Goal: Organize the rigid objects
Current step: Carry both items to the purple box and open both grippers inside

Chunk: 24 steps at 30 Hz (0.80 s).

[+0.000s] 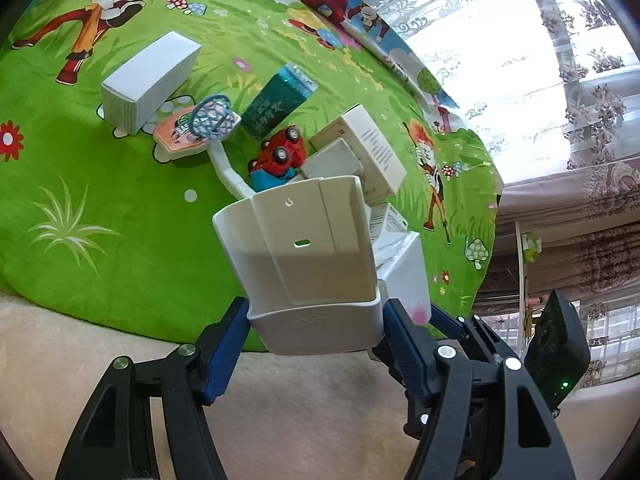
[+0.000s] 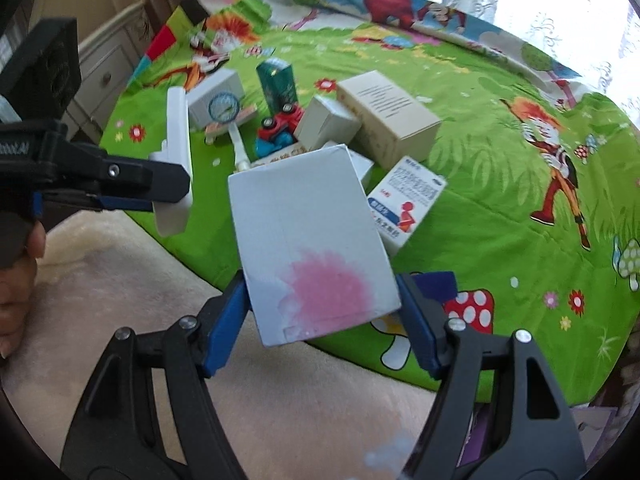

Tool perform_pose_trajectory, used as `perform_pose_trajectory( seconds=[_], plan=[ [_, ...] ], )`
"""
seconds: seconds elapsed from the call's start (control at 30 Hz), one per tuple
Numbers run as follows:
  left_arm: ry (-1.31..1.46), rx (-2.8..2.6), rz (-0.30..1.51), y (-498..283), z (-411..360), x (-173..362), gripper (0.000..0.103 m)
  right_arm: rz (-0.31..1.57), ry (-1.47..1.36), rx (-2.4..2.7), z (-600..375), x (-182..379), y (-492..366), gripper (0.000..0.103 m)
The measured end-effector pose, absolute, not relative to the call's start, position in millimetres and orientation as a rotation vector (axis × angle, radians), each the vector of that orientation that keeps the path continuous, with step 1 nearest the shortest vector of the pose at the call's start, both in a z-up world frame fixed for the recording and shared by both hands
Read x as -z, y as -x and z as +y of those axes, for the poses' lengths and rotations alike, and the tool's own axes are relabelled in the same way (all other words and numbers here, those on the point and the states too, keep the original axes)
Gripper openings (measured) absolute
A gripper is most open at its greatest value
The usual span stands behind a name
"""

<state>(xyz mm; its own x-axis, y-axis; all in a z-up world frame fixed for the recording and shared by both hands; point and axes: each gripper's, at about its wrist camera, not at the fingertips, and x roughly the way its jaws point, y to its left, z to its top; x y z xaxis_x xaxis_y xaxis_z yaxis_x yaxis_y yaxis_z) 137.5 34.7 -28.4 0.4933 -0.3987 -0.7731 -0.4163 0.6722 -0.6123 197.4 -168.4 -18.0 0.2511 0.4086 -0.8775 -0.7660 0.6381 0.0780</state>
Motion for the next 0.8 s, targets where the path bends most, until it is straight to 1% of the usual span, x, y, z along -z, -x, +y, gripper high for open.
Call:
perform_pose_trajectory(
  seconds=[0.43,0.8],
  plan=[
    [0.763,0.081,1.112,-163,-14,6,0.068,0.977,0.251,-0.632,-228,-10,-198,0.075],
    [0.605,0.221,1.163,-189,-93,-7,0.068,0.952,0.118,-0.441,-304,-26,-198,0.075]
  ],
)
